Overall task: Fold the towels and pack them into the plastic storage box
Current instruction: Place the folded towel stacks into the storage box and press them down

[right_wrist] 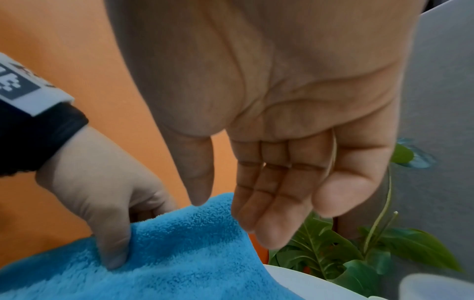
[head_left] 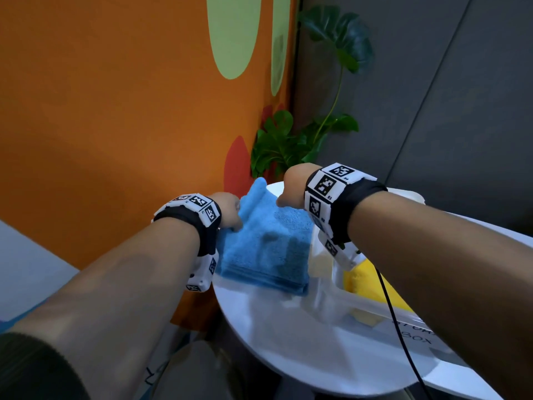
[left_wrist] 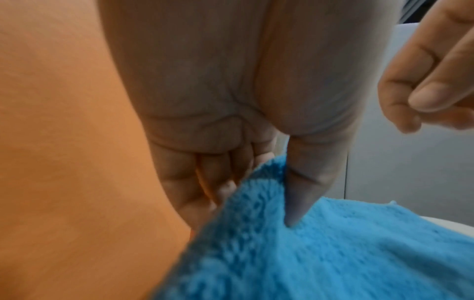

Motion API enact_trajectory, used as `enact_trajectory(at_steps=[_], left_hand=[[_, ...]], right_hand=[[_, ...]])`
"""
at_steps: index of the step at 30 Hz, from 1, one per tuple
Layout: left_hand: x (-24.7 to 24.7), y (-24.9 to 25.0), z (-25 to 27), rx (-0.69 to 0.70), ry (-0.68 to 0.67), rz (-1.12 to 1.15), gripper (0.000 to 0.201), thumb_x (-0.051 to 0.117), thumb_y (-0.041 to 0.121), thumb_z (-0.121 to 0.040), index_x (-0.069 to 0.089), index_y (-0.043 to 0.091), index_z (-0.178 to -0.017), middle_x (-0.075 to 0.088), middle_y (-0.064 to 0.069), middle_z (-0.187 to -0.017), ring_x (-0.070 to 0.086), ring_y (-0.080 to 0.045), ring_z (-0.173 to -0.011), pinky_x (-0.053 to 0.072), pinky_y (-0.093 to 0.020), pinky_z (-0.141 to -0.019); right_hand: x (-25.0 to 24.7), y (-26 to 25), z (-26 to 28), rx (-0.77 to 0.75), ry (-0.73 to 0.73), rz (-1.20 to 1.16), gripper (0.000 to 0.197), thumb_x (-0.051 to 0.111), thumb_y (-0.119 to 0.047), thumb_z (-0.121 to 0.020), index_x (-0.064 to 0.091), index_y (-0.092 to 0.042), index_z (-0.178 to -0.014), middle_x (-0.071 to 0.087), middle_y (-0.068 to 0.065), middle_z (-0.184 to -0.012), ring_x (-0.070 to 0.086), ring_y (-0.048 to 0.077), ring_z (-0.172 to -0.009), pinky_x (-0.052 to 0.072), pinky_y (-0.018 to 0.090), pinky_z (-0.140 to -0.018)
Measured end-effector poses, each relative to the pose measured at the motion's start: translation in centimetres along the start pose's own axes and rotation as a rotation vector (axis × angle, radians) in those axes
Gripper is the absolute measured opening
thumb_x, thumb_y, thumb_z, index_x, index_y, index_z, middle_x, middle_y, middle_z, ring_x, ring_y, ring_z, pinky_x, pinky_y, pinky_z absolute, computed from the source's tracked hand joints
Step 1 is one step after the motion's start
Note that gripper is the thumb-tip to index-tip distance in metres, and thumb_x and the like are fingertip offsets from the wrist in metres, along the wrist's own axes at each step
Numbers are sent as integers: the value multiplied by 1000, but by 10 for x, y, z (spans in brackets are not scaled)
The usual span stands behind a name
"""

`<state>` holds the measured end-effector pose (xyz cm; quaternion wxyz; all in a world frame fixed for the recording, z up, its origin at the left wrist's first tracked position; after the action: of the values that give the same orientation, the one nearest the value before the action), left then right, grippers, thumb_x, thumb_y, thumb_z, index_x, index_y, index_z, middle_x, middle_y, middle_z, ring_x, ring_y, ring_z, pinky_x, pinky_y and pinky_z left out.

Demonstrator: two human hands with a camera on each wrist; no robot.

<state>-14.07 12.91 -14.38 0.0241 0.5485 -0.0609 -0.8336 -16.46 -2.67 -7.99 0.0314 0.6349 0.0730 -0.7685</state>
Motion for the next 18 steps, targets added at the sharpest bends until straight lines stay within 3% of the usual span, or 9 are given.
enact_trajectory(at_steps=[2, 4, 7, 8, 11, 14, 18], left_hand=[[-3, 2, 0, 15, -1, -21, 19, 65, 16, -82, 49, 11, -90, 53, -3, -80, 47, -20, -70, 33, -26, -52], [-7, 7, 4, 9, 16, 8, 24, 62, 15, -85, 48, 10, -104, 54, -4, -86, 49, -21, -74, 35, -28, -53], [-14, 18, 11, 15, 68, 66, 30, 46, 14, -95, 44, 6, -124, 57, -12, -108, 51, -24, -87, 36, -29, -59], [-17, 22, 14, 31, 75, 80, 30, 41, 14, -97, 44, 6, -126, 56, -12, -110, 50, -24, -89, 36, -29, -64], [-22, 32, 20, 77, 119, 100, 31, 34, 14, -100, 47, 7, -127, 56, -11, -115, 51, -24, -96, 36, -31, -74], [-35, 38, 27, 108, 194, 109, 29, 33, 12, -100, 48, 7, -123, 55, -13, -120, 48, -23, -95, 35, -31, -74], [-65, 47, 45, 174, 306, 163, 18, 34, 14, -99, 50, 13, -108, 54, -10, -110, 47, -23, -93, 33, -30, -73]], right_hand=[[0, 0, -4, 1, -50, 84, 34, 54, -29, -92, 39, -17, -64, 37, -1, -64, 41, 16, -63, 36, 26, -56], [-4, 2, -4, -4, -76, 146, 30, 52, -31, -94, 46, -13, -70, 43, 0, -67, 45, 16, -63, 35, 25, -53], [-7, 11, 10, -41, 24, 36, 19, 60, -31, -89, 44, -22, -85, 32, -6, -66, 41, 19, -83, 35, 30, -70], [-7, 13, 14, -46, 52, 15, 22, 61, -31, -88, 42, -22, -82, 30, -7, -66, 40, 19, -84, 35, 30, -72], [-13, 17, 19, 12, 40, 56, 33, 58, -33, -89, 41, -21, -63, 38, -4, -63, 45, 20, -71, 39, 31, -65], [-20, 18, 23, 62, 8, 160, 36, 51, -34, -93, 48, -12, -65, 46, 0, -60, 49, 19, -60, 40, 26, -57], [-23, 29, 28, 157, -10, 152, 35, 55, -43, -90, 60, -11, -76, 58, 1, -69, 62, 24, -77, 50, 34, -80]])
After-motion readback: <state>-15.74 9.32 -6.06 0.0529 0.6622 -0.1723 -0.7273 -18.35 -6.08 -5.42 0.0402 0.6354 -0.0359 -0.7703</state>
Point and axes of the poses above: each hand's wrist, its own z-axis away from the middle knuckle, its own x-axis out of the palm, y = z × x, the point moved 1 cm from there along -z, towards the middle knuckle
